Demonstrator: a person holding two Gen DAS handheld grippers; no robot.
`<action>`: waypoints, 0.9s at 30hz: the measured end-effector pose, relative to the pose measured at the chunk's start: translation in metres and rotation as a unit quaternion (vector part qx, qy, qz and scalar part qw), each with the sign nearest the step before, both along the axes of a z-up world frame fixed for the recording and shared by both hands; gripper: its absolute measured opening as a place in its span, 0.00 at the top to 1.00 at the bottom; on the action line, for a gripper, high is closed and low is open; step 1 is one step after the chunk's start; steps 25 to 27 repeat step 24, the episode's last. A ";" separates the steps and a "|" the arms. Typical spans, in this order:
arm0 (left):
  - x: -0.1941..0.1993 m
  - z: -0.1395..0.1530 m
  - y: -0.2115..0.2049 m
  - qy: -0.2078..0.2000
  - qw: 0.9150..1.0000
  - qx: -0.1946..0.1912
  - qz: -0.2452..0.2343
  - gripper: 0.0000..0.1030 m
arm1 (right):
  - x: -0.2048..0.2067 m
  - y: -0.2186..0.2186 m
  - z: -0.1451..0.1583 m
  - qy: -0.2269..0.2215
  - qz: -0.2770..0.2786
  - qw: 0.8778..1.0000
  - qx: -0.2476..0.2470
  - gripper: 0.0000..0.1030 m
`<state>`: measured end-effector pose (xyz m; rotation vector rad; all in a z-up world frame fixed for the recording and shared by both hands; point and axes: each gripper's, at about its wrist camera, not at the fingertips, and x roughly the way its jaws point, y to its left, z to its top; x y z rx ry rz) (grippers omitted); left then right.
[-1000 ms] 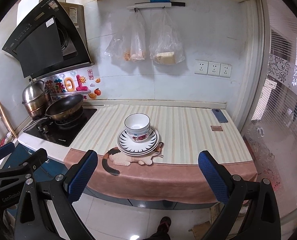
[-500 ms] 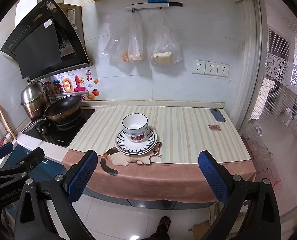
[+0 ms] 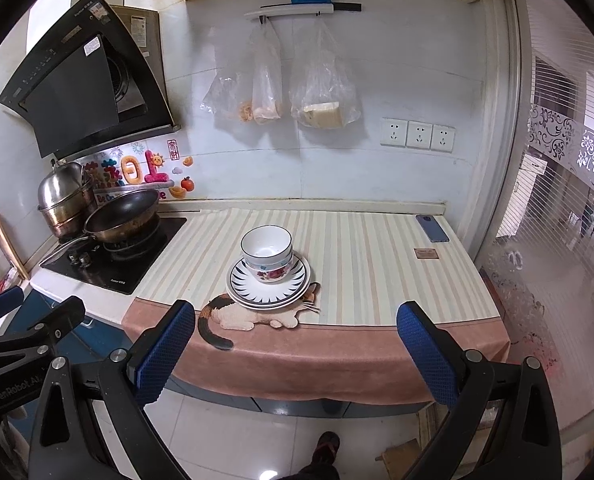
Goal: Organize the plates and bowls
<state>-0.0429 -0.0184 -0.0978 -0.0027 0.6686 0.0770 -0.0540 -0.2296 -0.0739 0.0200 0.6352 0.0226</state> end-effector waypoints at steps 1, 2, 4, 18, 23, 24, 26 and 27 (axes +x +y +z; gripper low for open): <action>0.000 0.000 -0.002 -0.001 1.000 0.000 0.000 0.00 | 0.000 0.000 0.000 0.000 0.000 1.000 -0.001 0.00; 0.000 0.000 -0.003 -0.002 1.000 -0.001 0.001 0.00 | 0.000 0.000 0.000 0.001 -0.001 1.000 0.000 0.00; -0.001 0.000 -0.005 -0.002 1.000 -0.001 0.002 0.00 | 0.000 0.000 -0.001 0.002 0.000 1.000 0.002 0.00; -0.004 0.001 -0.006 0.000 1.000 -0.004 0.009 0.00 | 0.004 -0.004 -0.007 0.010 0.002 1.000 0.007 0.00; -0.001 0.002 0.000 0.004 1.000 -0.007 0.012 0.00 | 0.006 -0.003 -0.008 0.013 0.003 1.000 0.007 0.00; -0.001 0.001 0.001 0.006 1.000 -0.007 0.011 0.00 | 0.006 -0.003 -0.008 0.013 0.003 1.000 0.007 0.00; -0.001 0.001 0.001 0.006 1.000 -0.007 0.011 0.00 | 0.006 -0.003 -0.008 0.013 0.003 1.000 0.007 0.00; -0.001 0.001 0.001 0.006 1.000 -0.007 0.011 0.00 | 0.006 -0.003 -0.008 0.013 0.003 1.000 0.007 0.00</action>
